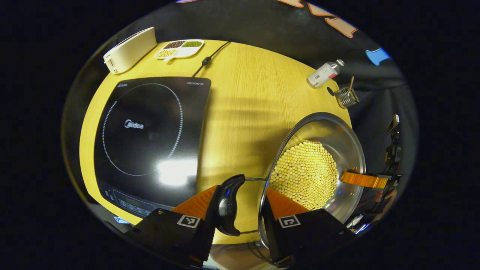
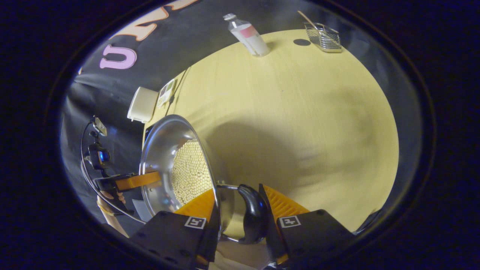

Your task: First push the handle of the pot to place it horizontally, then grasp the pot with both hands and set it on the induction cooktop.

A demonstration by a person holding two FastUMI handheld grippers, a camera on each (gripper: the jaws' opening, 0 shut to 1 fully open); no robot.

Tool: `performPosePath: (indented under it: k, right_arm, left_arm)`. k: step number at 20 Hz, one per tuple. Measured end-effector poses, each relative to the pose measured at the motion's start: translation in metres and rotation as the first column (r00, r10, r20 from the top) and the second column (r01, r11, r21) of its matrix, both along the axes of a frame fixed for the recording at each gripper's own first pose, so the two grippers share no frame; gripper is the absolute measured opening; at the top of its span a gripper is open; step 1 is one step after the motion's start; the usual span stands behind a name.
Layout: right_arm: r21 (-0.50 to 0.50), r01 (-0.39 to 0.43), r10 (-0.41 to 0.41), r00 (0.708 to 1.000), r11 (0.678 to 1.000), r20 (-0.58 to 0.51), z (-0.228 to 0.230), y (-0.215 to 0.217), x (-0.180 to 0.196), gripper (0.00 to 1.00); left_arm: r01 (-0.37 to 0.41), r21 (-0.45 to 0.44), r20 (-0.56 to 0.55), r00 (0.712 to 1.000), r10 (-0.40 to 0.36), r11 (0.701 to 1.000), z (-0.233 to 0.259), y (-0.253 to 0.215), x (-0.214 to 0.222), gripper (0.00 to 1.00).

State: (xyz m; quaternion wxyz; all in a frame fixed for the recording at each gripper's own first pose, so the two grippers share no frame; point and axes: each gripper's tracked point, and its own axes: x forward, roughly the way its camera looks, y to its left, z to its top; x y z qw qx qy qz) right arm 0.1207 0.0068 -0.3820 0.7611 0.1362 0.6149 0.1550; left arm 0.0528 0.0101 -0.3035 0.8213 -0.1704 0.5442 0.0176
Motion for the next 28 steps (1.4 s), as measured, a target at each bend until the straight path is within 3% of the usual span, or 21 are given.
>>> performPosePath:
  k: [1,2,3,5,6,10,14,15,18,19,21,26,28]
  right_arm:
    - [0.003,0.003,-0.003,1.000,1.000,0.004,0.004,0.011,-0.006,0.55]
    - [0.006,0.008,-0.008,1.000,1.000,0.010,0.008,0.022,-0.011,0.51]
    - [0.006,0.012,-0.012,1.000,1.000,0.019,0.012,0.034,-0.014,0.55]
    - [0.005,0.026,-0.026,0.999,1.000,0.038,0.018,0.060,-0.025,0.51]
    - [0.003,0.031,-0.031,0.998,1.000,0.047,0.019,0.077,-0.030,0.55]
    - [0.005,0.045,-0.045,0.997,0.999,0.068,0.019,0.144,-0.047,0.53]
    - [0.014,0.041,-0.042,0.995,0.999,0.086,0.013,0.209,-0.052,0.56]
    - [0.017,0.040,-0.041,0.995,0.999,0.095,0.011,0.224,-0.051,0.51]
    - [0.021,0.034,-0.037,0.990,0.999,0.136,0.008,0.267,-0.037,0.51]
    - [0.024,0.037,-0.040,0.990,0.999,0.138,0.006,0.278,-0.032,0.56]
    - [0.028,0.043,-0.047,0.988,0.999,0.146,0.000,0.299,-0.019,0.51]
    - [0.026,0.068,-0.072,0.977,0.997,0.201,-0.007,0.327,0.019,0.55]
    - [0.024,0.067,-0.071,0.975,0.997,0.209,-0.014,0.334,0.027,0.49]
  left_arm:
    - [0.010,0.008,0.009,1.000,-0.010,1.000,0.006,0.010,-0.004,0.61]
    - [0.020,0.014,0.016,1.000,-0.020,1.000,0.011,0.020,-0.009,0.61]
    - [0.029,0.019,0.027,0.999,-0.029,0.999,0.016,0.032,-0.013,0.61]
    - [0.039,0.022,0.051,0.998,-0.040,0.999,0.024,0.060,-0.020,0.61]
    - [0.043,0.022,0.061,0.997,-0.044,0.999,0.026,0.074,-0.024,0.61]
    - [0.044,0.022,0.077,0.996,-0.045,0.999,0.029,0.140,-0.041,0.61]
    - [0.045,0.045,0.100,0.994,-0.050,0.998,0.028,0.207,-0.046,0.62]
    - [0.045,0.053,0.107,0.993,-0.051,0.998,0.029,0.223,-0.046,0.60]
    - [0.043,0.073,0.126,0.991,-0.052,0.996,0.025,0.265,-0.035,0.61]
    - [0.042,0.085,0.134,0.990,-0.053,0.995,0.026,0.278,-0.032,0.61]
    - [0.047,0.110,0.149,0.987,-0.063,0.993,0.026,0.302,-0.024,0.60]
    - [0.039,0.144,0.176,0.982,-0.065,0.989,0.018,0.331,0.000,0.60]
    - [0.031,0.153,0.182,0.982,-0.059,0.988,0.012,0.340,0.007,0.60]
